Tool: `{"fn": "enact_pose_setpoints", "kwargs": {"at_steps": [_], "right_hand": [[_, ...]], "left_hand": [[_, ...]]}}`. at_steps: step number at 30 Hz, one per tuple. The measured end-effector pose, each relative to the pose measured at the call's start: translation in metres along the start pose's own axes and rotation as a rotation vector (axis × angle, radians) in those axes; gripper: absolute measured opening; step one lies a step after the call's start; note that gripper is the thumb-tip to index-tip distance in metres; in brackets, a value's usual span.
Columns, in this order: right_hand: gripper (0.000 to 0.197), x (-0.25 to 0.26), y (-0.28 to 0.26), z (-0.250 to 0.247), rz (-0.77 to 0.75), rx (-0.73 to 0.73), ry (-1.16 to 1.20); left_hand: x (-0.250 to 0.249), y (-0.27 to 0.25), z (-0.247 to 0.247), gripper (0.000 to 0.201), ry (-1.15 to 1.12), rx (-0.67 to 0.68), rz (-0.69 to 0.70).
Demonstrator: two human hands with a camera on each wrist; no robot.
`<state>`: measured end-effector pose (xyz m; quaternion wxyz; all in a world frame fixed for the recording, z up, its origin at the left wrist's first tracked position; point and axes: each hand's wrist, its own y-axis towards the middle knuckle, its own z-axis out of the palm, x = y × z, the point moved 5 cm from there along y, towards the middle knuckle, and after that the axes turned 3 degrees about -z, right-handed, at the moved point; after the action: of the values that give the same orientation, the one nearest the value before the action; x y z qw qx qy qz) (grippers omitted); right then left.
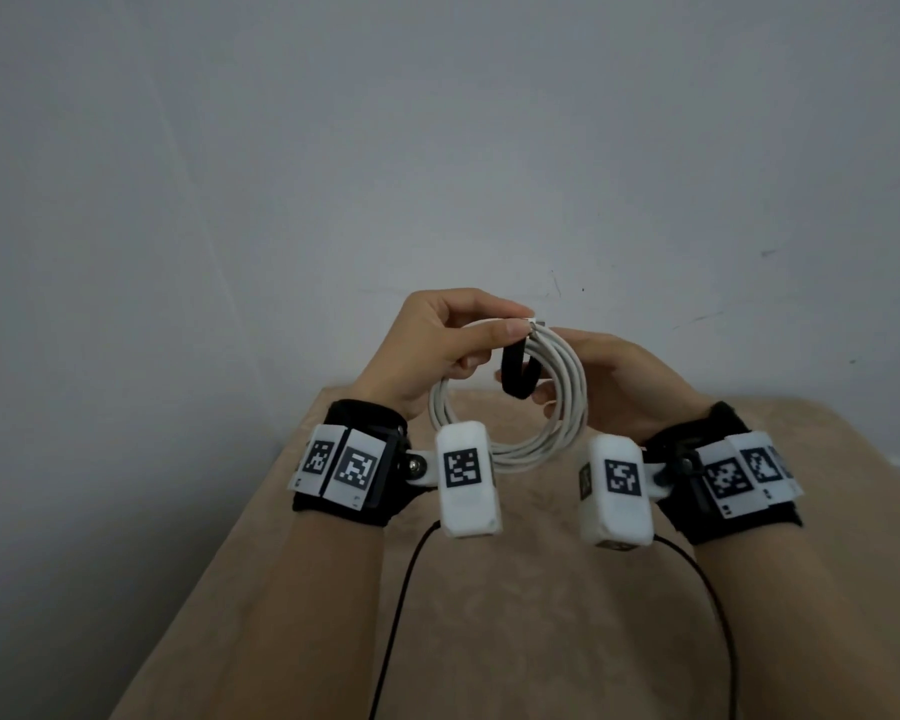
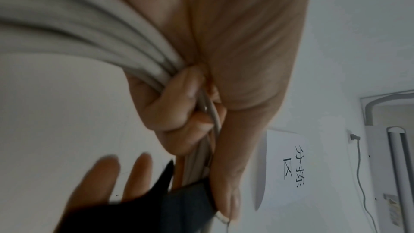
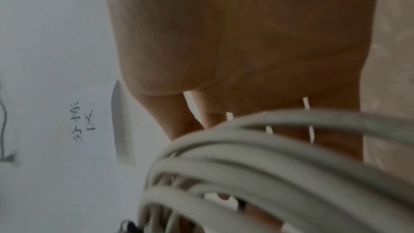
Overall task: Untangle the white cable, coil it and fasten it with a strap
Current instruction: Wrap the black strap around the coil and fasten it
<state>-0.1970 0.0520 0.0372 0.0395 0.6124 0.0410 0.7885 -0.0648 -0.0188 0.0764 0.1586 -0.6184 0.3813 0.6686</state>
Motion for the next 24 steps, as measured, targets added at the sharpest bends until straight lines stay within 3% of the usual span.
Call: {"fn": "enact_pose_setpoints", "kwargs": {"at_steps": [8, 12, 15, 18, 24], "right_hand": [[0.026, -0.011, 0.006, -0.008, -0.076, -0.098, 0.1], [0.015, -0.007, 0.008, -0.013, -0.13, -0.202, -0.023], [0.017, -0.001, 0.008, -0.016, -0.183, -0.273, -0.123], [0.018, 0.004, 0.008, -0.02, -0.227, -0.362, -0.165], [0.01, 0.017, 0.002, -0.02, -0.306, -0.467, -0.204]], "left_hand": [[0.002, 0.001, 0.004, 0.021, -0.012, 0.066, -0.005], [0.005, 0.0, 0.006, 0.02, 0.0, 0.099, -0.03], [0.005, -0.001, 0.009, 0.015, 0.046, 0.113, -0.066], [0.008, -0.002, 0.011, 0.024, 0.076, 0.13, -0.094], [0.012, -0.002, 0.015, 0.011, 0.152, 0.164, -0.138]]}}
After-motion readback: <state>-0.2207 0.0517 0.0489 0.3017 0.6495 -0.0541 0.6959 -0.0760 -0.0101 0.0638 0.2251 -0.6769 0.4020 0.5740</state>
